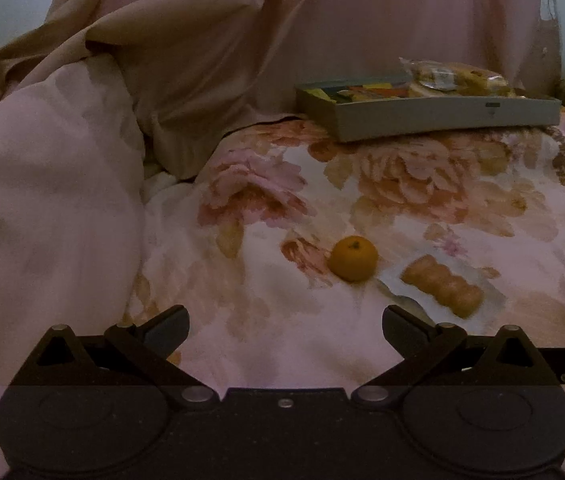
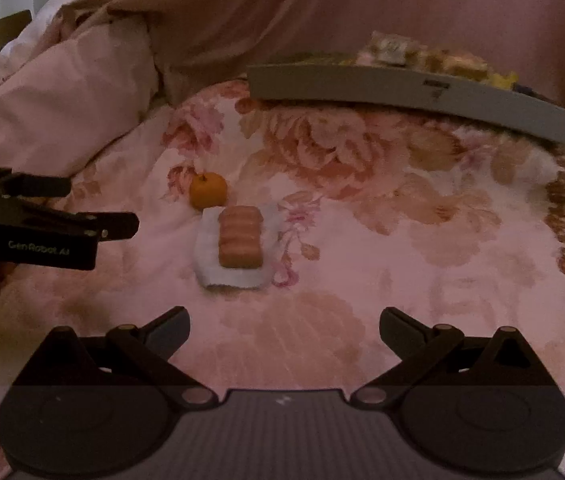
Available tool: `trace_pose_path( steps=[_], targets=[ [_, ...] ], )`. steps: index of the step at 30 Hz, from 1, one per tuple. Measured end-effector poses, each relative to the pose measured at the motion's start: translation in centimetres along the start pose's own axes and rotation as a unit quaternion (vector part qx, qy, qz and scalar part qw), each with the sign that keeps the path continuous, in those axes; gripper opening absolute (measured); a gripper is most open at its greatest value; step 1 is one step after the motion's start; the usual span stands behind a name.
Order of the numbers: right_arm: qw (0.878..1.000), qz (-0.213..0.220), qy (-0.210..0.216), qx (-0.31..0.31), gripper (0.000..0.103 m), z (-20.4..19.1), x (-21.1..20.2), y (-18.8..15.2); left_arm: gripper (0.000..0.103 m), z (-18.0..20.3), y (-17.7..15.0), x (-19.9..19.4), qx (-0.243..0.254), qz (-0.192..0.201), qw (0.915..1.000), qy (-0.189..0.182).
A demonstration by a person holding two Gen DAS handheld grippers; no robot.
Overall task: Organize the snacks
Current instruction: 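Grasp the orange mandarin with the left tool while the right tool grasps the paper tray of rolls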
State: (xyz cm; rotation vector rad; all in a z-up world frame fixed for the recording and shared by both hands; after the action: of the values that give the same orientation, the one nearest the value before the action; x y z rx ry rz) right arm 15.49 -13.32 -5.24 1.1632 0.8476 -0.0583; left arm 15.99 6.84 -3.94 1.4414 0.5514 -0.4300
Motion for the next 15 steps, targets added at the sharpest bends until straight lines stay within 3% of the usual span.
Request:
trace_pose_path(
  steps=[10, 15],
  targets=[
    [0.999, -0.01, 0.025, -0.036, 0.103, -0.9, 4.0, 2.3, 0.102, -0.8, 1.8, 3.2, -0.001, 0.003, 0.9985, -0.054],
    [0.997, -0.001, 0.015, -0.074, 0.103, -2.2, 5.5, 3.7, 0.102, -0.4, 2.3, 4.0, 0.001, 0.006, 0.9963, -0.085]
  ],
)
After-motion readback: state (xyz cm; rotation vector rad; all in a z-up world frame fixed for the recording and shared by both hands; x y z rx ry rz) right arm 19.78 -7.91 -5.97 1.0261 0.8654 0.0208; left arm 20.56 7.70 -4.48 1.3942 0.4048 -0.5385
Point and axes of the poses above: each gripper's, at about its wrist camera, not at the fingertips, and x roughly the way its jaws point, z to its right, y to its top, the point moved 4 cm from there along x, roughly the way its jaws point, and after that the axes turned 15 degrees about -x, right-handed, at the moved point
